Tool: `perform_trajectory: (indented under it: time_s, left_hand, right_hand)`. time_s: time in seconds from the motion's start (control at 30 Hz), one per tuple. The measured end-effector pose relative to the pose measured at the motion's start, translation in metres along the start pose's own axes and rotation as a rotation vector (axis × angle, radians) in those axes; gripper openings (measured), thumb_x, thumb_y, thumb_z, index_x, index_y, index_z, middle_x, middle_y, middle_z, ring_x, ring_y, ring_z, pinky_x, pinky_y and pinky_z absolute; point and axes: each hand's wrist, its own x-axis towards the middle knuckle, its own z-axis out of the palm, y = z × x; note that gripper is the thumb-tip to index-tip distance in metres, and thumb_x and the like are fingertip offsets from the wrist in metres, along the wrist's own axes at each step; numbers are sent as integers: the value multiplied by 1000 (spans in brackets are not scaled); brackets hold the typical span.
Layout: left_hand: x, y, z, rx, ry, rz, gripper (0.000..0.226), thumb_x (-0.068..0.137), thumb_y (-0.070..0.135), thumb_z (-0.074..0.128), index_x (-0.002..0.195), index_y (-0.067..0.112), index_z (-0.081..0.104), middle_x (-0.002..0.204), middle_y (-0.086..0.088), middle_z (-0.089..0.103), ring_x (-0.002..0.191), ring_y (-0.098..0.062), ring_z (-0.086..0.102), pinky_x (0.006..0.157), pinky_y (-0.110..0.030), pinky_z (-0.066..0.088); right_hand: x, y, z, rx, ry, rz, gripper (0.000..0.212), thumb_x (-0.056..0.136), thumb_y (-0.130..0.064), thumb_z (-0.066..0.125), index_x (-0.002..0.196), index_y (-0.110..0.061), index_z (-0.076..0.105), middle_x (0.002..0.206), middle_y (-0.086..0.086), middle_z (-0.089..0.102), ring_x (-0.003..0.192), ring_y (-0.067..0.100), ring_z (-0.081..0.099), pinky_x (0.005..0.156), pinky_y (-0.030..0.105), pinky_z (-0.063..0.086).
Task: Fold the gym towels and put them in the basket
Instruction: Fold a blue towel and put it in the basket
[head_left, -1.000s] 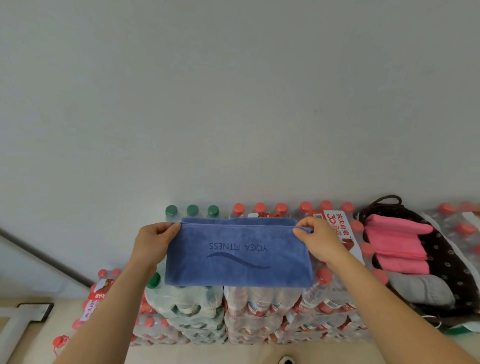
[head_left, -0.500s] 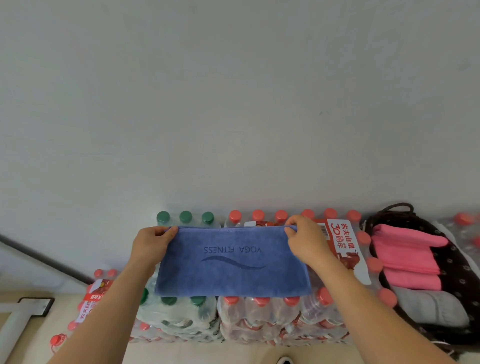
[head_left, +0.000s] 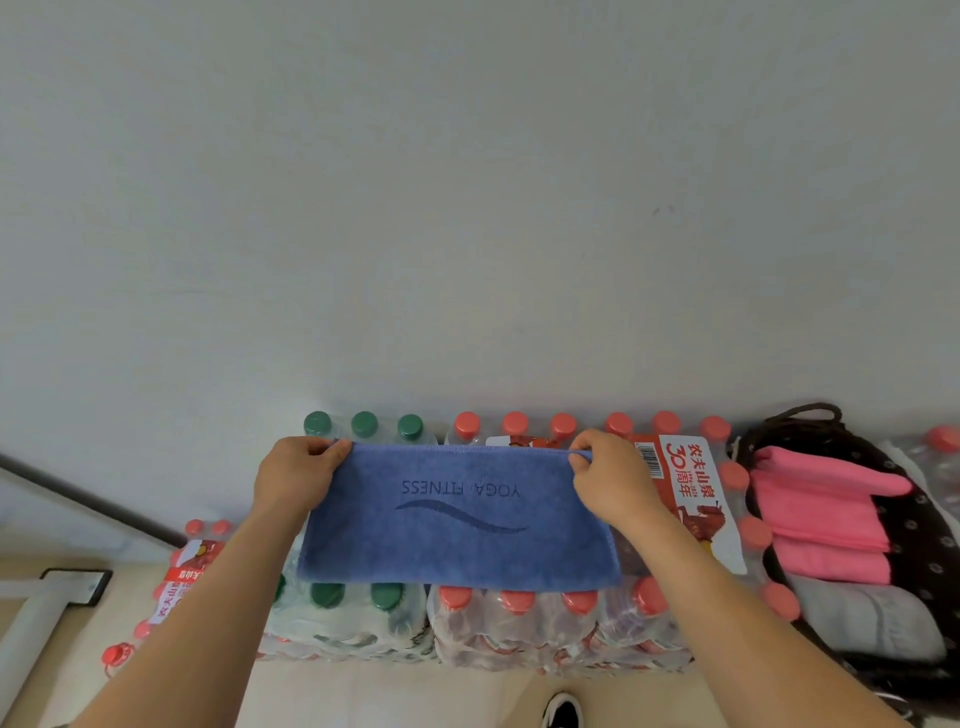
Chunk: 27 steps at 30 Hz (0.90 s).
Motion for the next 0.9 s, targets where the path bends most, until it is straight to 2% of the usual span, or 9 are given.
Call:
perform_trajectory:
  time_s: [0.13,0.27,0.33,0.4,0.47,0.57,0.63,0.77,0.9]
  left_hand:
    - [-4,2,5,71,30,35,21,93,35,56,83,21,68,86,-7,70,82,-29,60,70,-36,47]
    - [-5,1,7,46,68,23,19,92,36,57,99,21,67,100,-5,69,84,-24,56,75,-34,45]
    - [-11,3,7,73,122,70,23,90,34,60,108,20,63,103,-6,67,87,-25,57,77,-36,46]
    - [-21,6,10,217,257,333,30,88,26,61,116,18,61,111,-9,62,97,-31,56,81,-41,48]
    - [-43,16,22,293,304,673,28,85,22,57,111,16,67,115,-11,62,101,-30,56,83,-41,48]
    - [-85,21,62,338,73,911,35,89,31,45,113,19,67,125,-8,61,110,-22,58,90,-33,46]
    - [-102,9,85,500,-58,879,46,98,41,30,132,23,55,143,-6,49,127,-23,51,99,-40,46]
    - [-90,-22,69,616,-36,676,57,96,59,14,146,37,32,153,1,34,139,-20,36,110,-50,30]
    - [-78,-52,41,592,26,544,65,92,66,10,150,37,16,159,3,17,145,-20,22,114,-49,22]
  right_hand:
    - [3,-1,-6,-25,-30,5,10,95,-18,54,89,-19,61,93,1,66,80,16,59,69,27,43]
    - [1,2,-10,-48,19,2,8,94,-25,59,88,-20,60,94,1,66,71,11,56,60,18,38]
    - [-6,2,-10,-204,140,-65,7,94,-26,58,95,-19,58,103,3,60,80,15,56,66,20,42]
    - [-17,-3,-3,-398,289,-203,22,91,-20,58,112,-15,59,112,6,57,99,22,55,81,31,49]
    - [-35,-19,15,-409,323,-340,34,86,-14,58,119,-11,59,121,10,58,111,28,55,91,41,49]
    - [-68,-35,65,-324,195,-480,42,88,-24,49,126,-9,59,134,12,57,126,29,52,100,42,46]
    - [-79,-29,86,-350,73,-477,50,92,-32,38,137,-15,51,143,5,50,133,22,46,108,40,34]
    - [-76,-3,80,-454,51,-402,59,96,-54,29,147,-26,35,155,-3,30,142,17,29,113,38,16]
    - [-77,11,69,-423,17,-255,80,85,-74,0,153,-32,1,158,-10,-11,145,10,-11,118,39,3]
